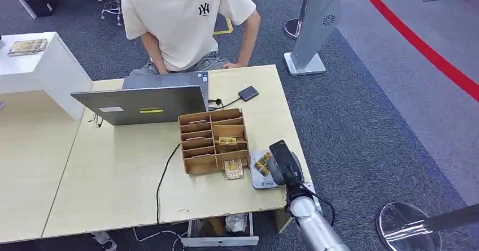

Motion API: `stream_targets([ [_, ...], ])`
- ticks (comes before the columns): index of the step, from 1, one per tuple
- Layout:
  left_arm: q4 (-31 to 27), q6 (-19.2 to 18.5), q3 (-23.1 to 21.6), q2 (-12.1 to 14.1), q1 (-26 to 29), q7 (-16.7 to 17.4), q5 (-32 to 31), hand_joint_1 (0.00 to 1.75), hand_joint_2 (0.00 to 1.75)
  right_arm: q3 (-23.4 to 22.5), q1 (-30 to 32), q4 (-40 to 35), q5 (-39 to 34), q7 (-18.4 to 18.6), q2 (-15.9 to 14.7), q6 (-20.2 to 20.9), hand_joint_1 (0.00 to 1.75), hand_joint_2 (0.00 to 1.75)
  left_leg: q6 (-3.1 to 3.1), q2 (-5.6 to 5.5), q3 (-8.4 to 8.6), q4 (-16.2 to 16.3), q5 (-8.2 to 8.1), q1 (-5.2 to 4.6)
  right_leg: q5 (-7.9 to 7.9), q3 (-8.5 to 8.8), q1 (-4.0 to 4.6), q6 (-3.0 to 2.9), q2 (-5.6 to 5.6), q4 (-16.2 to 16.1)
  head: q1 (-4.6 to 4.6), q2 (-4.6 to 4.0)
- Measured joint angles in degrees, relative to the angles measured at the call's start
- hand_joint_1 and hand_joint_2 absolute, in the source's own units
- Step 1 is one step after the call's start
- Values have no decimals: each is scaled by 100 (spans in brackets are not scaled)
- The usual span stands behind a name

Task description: Pass the card to the sensor for recognition and then transmit it.

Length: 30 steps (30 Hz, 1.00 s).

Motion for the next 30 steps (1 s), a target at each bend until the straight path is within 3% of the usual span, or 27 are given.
stream_targets([
  [30,0,-7,11,-4,0,0,35,0,0,-2,-32,66,0,-59,15,52,175,175,0,1,1,0,0,0,0,1,0,0,1,0,-2,0],
])
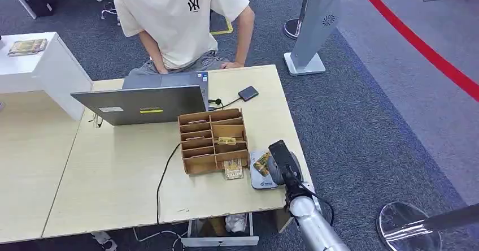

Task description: Pass the card to the sensor for recognition and then transmit it.

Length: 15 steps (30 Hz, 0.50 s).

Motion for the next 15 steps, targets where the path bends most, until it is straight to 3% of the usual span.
stream_targets([
  [15,0,0,50,-24,0,0,7,0,0,0,-3,7,-4,-15,0,-9,175,175,0,0,0,0,0,0,0,0,0,0,0,0,2,0],
])
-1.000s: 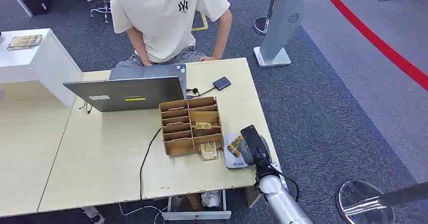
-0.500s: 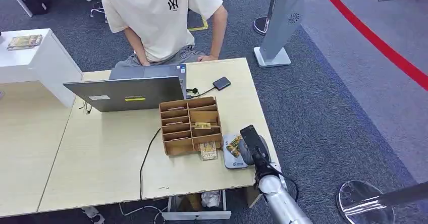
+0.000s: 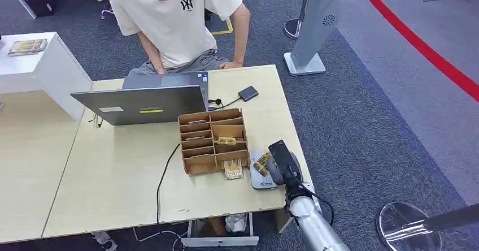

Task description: Pass the card to the sensor for recognition and then transmit it.

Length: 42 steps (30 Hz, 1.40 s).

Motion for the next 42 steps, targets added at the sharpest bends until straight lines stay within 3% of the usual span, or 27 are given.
stream_targets([
  [42,0,6,79,0,0,0,2,0,0,0,-13,31,13,-7,15,-44,175,175,0,0,1,0,0,0,0,1,0,0,0,0,0,0],
])
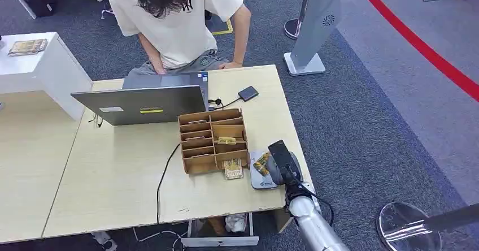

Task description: Pass the card to the sensor for recognition and then transmit it.

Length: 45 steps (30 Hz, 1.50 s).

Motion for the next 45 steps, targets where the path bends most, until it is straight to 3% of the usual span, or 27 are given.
stream_targets([
  [45,0,-2,28,-4,0,0,48,0,0,0,-48,55,70,-7,9,-22,175,175,0,0,0,0,0,0,0,0,0,0,0,0,0,0],
])
